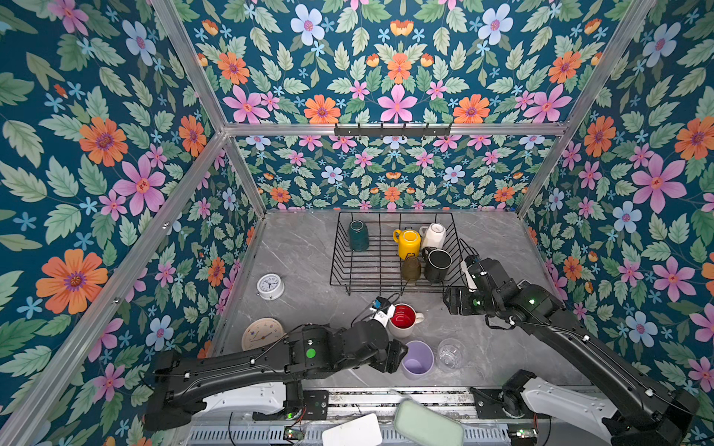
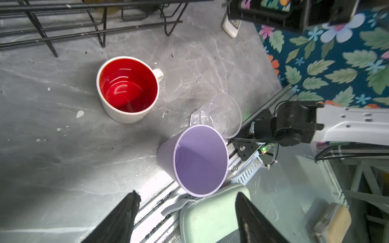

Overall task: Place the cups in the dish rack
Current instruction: 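Reach the left gripper down to the lavender cup near the robot, then grasp the lavender cup rim with the left gripper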

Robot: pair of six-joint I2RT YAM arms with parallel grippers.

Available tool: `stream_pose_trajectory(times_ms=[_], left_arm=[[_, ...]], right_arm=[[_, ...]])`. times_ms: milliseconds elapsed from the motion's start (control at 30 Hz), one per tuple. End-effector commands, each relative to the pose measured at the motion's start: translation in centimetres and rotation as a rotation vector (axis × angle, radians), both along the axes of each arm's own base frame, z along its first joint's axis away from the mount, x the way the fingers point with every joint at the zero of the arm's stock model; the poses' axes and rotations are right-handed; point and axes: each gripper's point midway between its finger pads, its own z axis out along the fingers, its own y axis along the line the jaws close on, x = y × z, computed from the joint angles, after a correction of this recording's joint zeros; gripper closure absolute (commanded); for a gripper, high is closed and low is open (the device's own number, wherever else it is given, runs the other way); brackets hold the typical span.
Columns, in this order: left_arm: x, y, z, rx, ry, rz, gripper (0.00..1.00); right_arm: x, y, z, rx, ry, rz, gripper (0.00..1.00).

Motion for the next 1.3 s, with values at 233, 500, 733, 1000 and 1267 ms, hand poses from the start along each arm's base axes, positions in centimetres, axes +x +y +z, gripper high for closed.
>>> stream_pose_trajectory(times_ms=[233, 500, 733, 1000, 1267], left_arm=[[-0.5, -1.2, -2.6, 0.163, -0.003, -0.004, 0.25], [-0.5, -2.8, -4.1, 0.197, 0.012, -0.011, 0.29], [-0.3, -3.4, -5.4, 0.24, 0.02, 0.001, 0.32], [0.1, -3.4, -7.6, 0.303, 0.055, 0.018, 0.4], [0.5, -3.5, -8.1, 0.288, 0.071, 0.027, 0.59]], right_arm=[[-0.5, -0.7, -0.2, -0.012, -0.007, -0.012, 0.11], [-1.0, -1.2, -0.3, 0.002, -0.023, -0.022, 0.11], [-1.5, -1.6, -0.4, 0.008, -0.034, -0.026, 0.11], [-2.1, -2.0, -0.8, 0.011, -0.035, -0.028, 0.11], [-2.3, -2.1, -1.2, 0.015, -0.033, -0.028, 0.11]])
